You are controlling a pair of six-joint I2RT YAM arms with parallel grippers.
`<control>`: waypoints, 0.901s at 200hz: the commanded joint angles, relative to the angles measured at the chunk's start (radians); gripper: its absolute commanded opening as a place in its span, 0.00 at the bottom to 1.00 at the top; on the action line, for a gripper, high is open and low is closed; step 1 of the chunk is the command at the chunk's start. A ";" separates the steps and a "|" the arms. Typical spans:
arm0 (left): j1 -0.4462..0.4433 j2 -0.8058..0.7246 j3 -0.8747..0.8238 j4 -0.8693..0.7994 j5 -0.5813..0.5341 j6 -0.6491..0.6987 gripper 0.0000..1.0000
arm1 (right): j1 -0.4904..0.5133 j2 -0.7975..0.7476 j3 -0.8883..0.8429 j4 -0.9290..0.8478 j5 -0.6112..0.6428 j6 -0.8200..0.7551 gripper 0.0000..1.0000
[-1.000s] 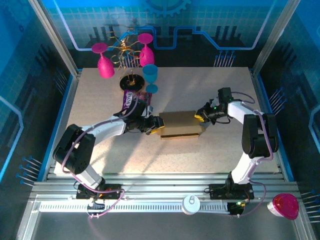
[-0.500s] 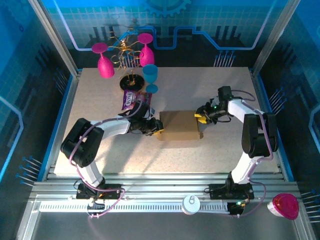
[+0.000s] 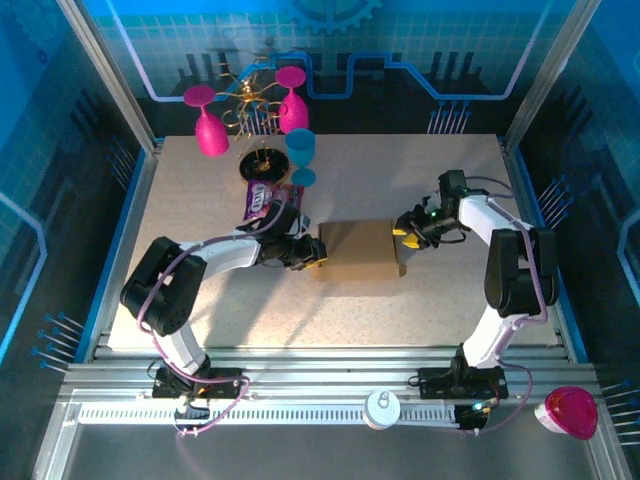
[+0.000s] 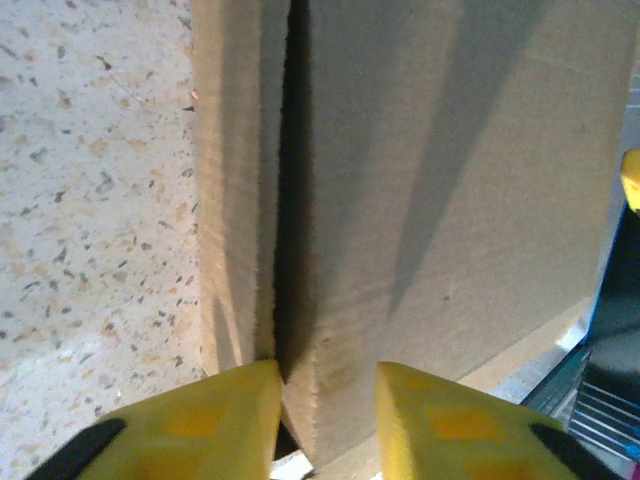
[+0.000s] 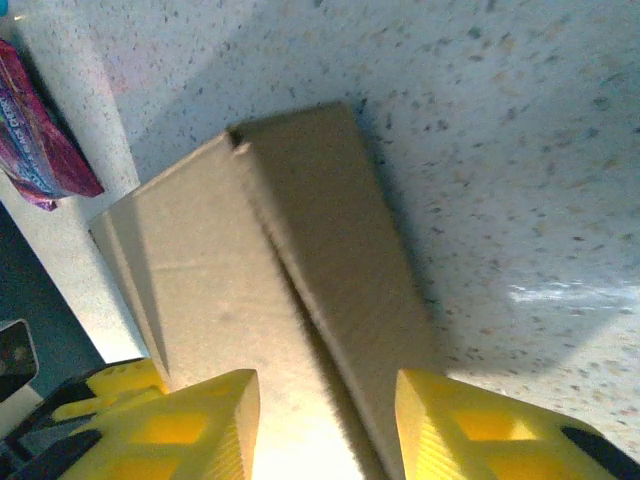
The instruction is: Fold the paper box
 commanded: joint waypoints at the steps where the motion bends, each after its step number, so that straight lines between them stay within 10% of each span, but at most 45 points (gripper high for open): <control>1: -0.006 -0.057 0.053 -0.105 -0.034 0.033 0.36 | -0.026 -0.031 0.009 -0.048 0.019 -0.066 0.43; 79: 0.021 -0.071 0.190 -0.306 -0.085 0.060 0.36 | -0.026 -0.015 0.008 -0.047 0.030 -0.089 0.44; 180: 0.035 0.116 0.144 -0.162 0.001 0.164 0.44 | -0.032 0.075 -0.038 0.012 -0.135 -0.178 0.56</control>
